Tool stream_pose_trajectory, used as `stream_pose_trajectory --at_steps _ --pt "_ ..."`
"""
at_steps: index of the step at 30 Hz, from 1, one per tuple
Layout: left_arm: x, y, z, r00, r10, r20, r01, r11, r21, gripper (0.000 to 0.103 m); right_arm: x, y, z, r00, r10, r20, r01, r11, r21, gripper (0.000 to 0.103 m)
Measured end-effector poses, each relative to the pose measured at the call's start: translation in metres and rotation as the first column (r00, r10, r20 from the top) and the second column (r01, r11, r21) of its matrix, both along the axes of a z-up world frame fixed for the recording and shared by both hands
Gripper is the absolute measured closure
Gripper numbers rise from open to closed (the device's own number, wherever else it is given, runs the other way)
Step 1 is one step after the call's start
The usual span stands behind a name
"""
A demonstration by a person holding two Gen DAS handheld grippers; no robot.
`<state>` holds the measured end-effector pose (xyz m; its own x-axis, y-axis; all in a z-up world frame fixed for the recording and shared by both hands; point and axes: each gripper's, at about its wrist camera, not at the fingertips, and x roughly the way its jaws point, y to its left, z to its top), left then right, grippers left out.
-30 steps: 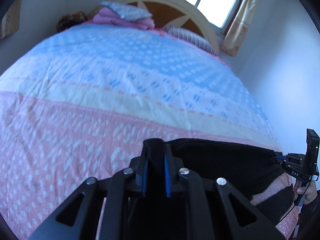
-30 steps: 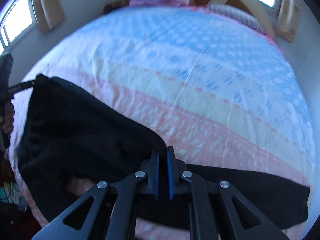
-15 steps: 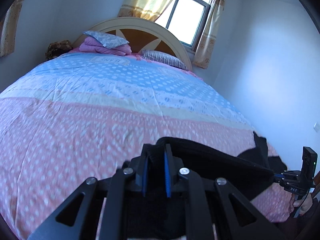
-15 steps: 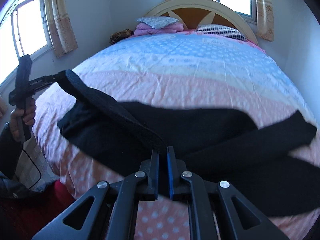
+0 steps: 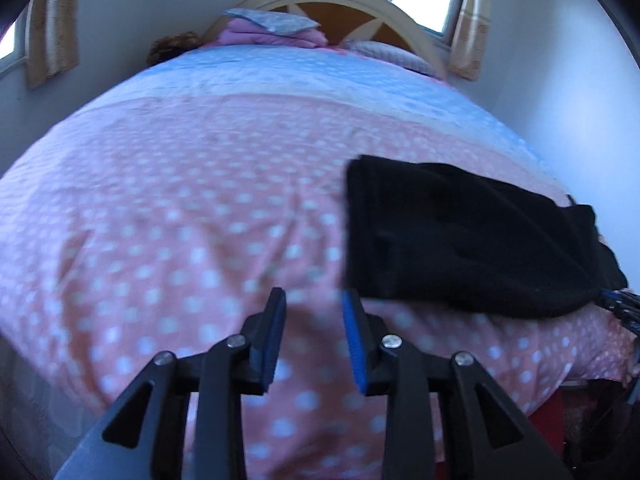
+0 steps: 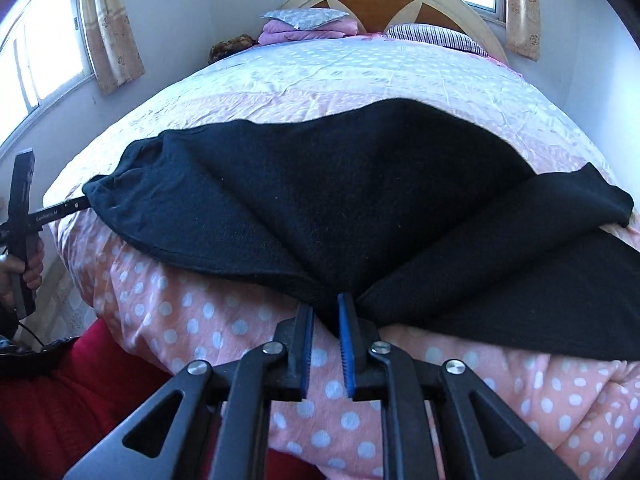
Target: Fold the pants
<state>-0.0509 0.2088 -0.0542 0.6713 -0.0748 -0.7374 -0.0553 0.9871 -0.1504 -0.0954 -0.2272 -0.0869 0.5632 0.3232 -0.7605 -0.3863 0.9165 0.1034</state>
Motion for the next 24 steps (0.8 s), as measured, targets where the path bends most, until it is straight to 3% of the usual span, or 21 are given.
stream_pose_trajectory --at_steps 2,5,7,8,11,13,15,18,21,22,24 --pt "-0.003 0.011 0.014 0.999 0.043 0.005 -0.043 0.998 0.042 0.072 -0.006 -0.004 0.008 1.0 -0.002 0.01 0.002 1.0 0.013 0.08" --pt "0.001 0.008 0.04 0.996 0.051 0.072 -0.058 0.994 0.097 0.072 -0.012 -0.015 0.03 0.998 -0.03 0.056 0.024 0.994 0.106 0.08" --pt "0.009 -0.009 0.056 0.992 0.0 0.125 -0.012 0.996 0.092 0.071 -0.007 -0.015 0.047 0.993 -0.048 0.106 0.029 0.984 0.177 0.08" --pt "0.017 -0.026 0.063 0.989 -0.047 0.143 0.035 0.996 0.084 0.071 -0.001 -0.01 0.05 0.991 -0.065 0.115 0.045 0.985 0.167 0.079" --pt "0.04 -0.07 0.069 0.978 -0.144 0.151 0.134 0.988 0.075 0.07 0.027 0.011 0.033 0.99 -0.131 0.047 0.124 0.983 0.137 0.079" --pt "0.059 -0.094 0.065 0.975 -0.175 0.137 0.168 0.984 0.066 0.07 0.042 0.016 0.017 0.99 -0.143 -0.018 0.144 0.973 0.179 0.079" --pt "0.076 -0.111 0.056 0.978 -0.173 0.118 0.168 0.984 0.054 0.07 0.046 0.021 0.007 0.986 -0.16 -0.04 0.165 0.972 0.165 0.079" --pt "0.088 -0.12 0.028 0.987 -0.154 0.037 0.153 0.988 0.03 0.07 0.043 0.019 0.006 0.984 -0.168 -0.065 0.177 0.969 0.173 0.079" --pt "0.084 -0.118 -0.001 0.99 -0.139 -0.031 0.14 0.988 0.057 0.07 0.04 -0.013 0.038 0.966 -0.254 0.04 0.245 0.956 0.16 0.079" --pt "0.081 -0.116 -0.008 0.99 -0.133 -0.033 0.135 0.99 0.051 0.07 0.044 -0.029 0.05 0.95 -0.302 0.077 0.287 0.945 0.157 0.075" --pt "0.074 -0.116 -0.006 0.991 -0.133 0.014 0.132 0.99 0.051 0.069 0.059 -0.062 0.066 0.911 -0.395 0.114 0.377 0.913 0.155 0.031"
